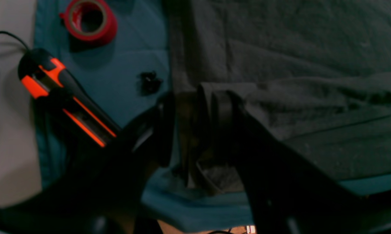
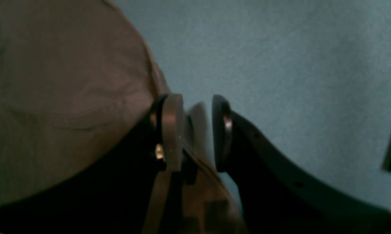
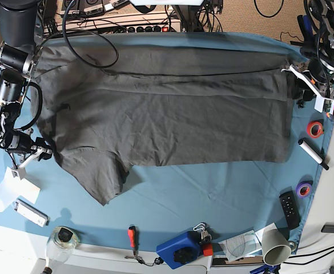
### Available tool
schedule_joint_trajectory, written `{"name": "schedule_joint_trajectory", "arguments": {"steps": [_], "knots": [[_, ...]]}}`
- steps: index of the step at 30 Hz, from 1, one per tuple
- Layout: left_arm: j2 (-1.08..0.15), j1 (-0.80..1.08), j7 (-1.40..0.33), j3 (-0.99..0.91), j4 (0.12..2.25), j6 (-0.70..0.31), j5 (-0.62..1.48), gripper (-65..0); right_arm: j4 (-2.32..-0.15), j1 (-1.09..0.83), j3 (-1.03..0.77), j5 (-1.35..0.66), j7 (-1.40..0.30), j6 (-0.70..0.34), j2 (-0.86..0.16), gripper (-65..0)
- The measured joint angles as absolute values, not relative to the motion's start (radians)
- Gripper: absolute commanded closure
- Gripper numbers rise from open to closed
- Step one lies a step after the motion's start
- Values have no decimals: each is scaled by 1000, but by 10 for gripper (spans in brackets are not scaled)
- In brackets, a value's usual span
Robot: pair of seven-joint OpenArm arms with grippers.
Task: Fold the T-shirt properly
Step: 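Release the shirt and move the right gripper toward the sleeve, then grasp the sleeve edge with the right gripper while the left holds the corner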
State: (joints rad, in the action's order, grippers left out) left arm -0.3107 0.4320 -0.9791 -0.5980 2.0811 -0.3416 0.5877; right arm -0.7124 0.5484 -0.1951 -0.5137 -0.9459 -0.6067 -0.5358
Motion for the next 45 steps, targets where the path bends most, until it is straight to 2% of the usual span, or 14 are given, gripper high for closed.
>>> {"name": "schedule_joint_trajectory", "arguments": {"steps": [9,10,13,19,23,29,34,41,45], "knots": [[-310,421,-979,-598,2081,-342,588,-198,-714,539,-196,-421,-887,-603,-476,-158],[-307,416,-979,-598,2081,-342,588,-198,-715,537,-196,-424,-881,-603,-467,-142],[-294,415,-979,-598,2081,-342,588,-198,-716,534,-196,-433,-890,-603,-457,0],[-279,415,-970,-598,2081,-342,588,-198,-719,534,-196,-534,-1016,-607,-476,0],[-263,415,-966,-598,2081,-342,588,-198,-717,523,-195,-655,-1138,-697,-519,0],[-263,415,-965,-598,2081,-342,588,-198,-713,504,-195,-803,-1206,-696,-592,0],[-263,415,-964,-598,2081,-342,588,-198,-713,487,-195,-1029,-1401,-696,-612,0],[-263,415,-964,-598,2081,-342,588,-198,-723,413,-194,-1161,-1403,-697,-611,0],[-263,415,-964,-598,2081,-342,588,-198,-823,322,-193,-1192,-1400,-697,-611,0]]}}
